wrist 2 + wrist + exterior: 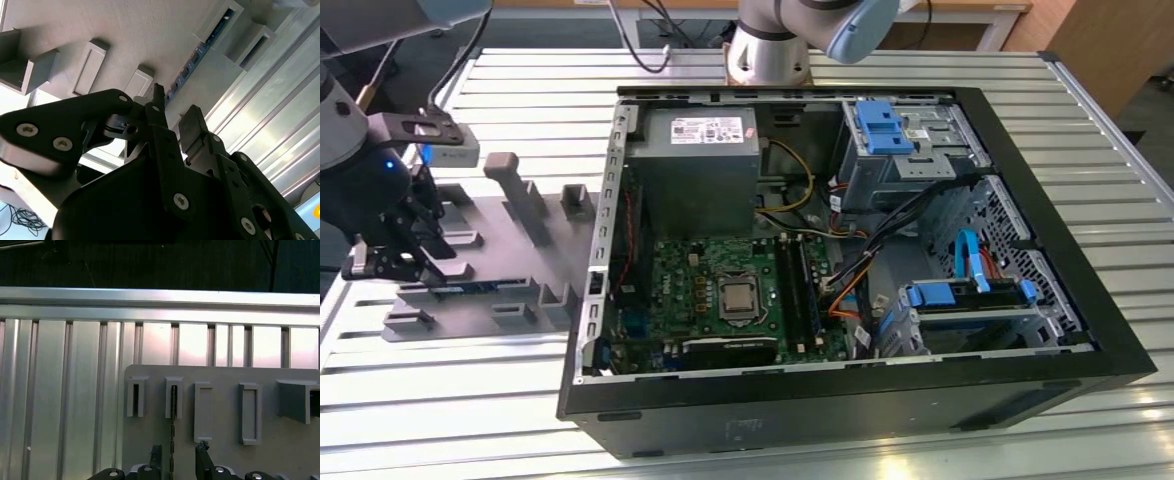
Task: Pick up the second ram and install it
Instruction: 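Pick up the second ram and move it above second insertion slot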
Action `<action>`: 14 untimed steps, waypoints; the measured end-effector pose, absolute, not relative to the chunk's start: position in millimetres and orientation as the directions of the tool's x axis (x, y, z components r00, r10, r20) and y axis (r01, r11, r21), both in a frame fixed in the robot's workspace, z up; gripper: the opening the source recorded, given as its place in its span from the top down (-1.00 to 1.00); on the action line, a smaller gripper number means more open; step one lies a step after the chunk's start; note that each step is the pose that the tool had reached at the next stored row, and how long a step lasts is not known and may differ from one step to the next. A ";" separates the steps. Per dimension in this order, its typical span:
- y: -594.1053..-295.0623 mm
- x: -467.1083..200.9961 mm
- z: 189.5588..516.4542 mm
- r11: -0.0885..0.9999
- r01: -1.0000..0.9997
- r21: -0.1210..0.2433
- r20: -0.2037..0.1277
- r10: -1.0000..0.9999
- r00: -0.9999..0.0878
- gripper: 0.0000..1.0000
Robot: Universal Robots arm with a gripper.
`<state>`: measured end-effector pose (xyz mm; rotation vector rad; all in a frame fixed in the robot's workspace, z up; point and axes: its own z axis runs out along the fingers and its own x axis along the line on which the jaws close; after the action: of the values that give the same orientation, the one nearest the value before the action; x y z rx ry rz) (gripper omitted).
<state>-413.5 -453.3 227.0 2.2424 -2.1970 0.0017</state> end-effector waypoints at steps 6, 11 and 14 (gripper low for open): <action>-453.3 -413.4 219.4 -0.021 -1.000 0.001 0.016 -1.000 0.021 0.21; -453.3 -413.5 213.7 -0.020 -1.000 -0.001 0.017 -1.000 0.020 0.21; -453.3 -413.7 211.3 -0.020 -1.000 -0.012 0.025 -0.999 0.019 0.21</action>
<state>-413.7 -453.3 211.3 2.2364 -2.1930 0.0407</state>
